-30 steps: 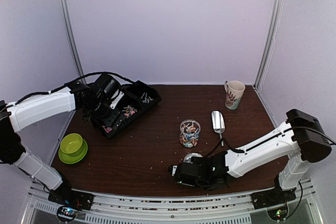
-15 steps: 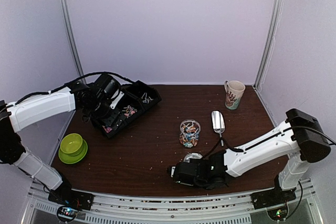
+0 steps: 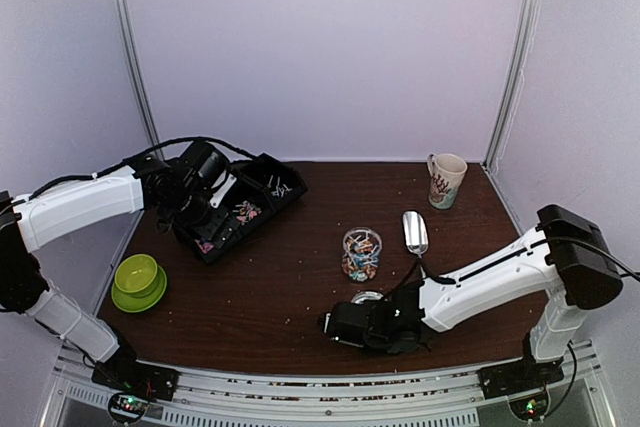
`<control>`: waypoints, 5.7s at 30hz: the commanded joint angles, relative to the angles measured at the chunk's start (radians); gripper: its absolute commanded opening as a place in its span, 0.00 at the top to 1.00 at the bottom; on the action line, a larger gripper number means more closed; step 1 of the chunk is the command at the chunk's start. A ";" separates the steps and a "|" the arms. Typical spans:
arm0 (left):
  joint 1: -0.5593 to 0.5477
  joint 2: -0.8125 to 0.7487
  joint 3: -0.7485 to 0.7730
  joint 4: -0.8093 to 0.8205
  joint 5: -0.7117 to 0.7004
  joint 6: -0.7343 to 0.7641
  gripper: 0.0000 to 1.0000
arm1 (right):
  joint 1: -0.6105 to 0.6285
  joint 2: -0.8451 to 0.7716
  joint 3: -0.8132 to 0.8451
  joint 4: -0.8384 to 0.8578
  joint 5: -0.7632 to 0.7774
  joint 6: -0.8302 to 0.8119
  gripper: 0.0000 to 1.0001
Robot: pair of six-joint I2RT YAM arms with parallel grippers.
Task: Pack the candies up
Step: Pick up the box lid from the center of the board, then pass from the right arm to the left
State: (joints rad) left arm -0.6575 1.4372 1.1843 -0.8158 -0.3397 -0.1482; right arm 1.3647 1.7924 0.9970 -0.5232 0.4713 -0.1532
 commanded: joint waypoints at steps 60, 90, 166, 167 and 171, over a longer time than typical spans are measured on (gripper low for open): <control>-0.011 -0.315 -0.149 0.265 0.346 0.177 0.02 | -0.118 -0.165 0.221 -0.237 -0.600 -0.067 1.00; -0.382 -0.404 -0.246 0.339 0.712 0.693 0.11 | -0.181 -0.352 0.236 0.021 -1.323 -0.002 1.00; -0.488 -0.219 -0.174 0.303 0.852 0.760 0.90 | -0.257 -0.232 0.249 0.016 -1.503 -0.015 0.71; -0.488 -0.217 -0.175 0.303 0.846 0.755 0.90 | -0.262 -0.238 0.247 0.015 -1.498 -0.015 0.66; -0.488 -0.207 -0.171 0.313 0.813 0.722 0.88 | -0.292 -0.280 0.234 0.016 -1.447 -0.003 0.31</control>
State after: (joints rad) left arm -1.1408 1.2148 0.9775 -0.5251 0.4931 0.6117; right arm 1.1034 1.5532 1.2259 -0.5064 -1.0317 -0.1596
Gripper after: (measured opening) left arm 0.121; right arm 0.502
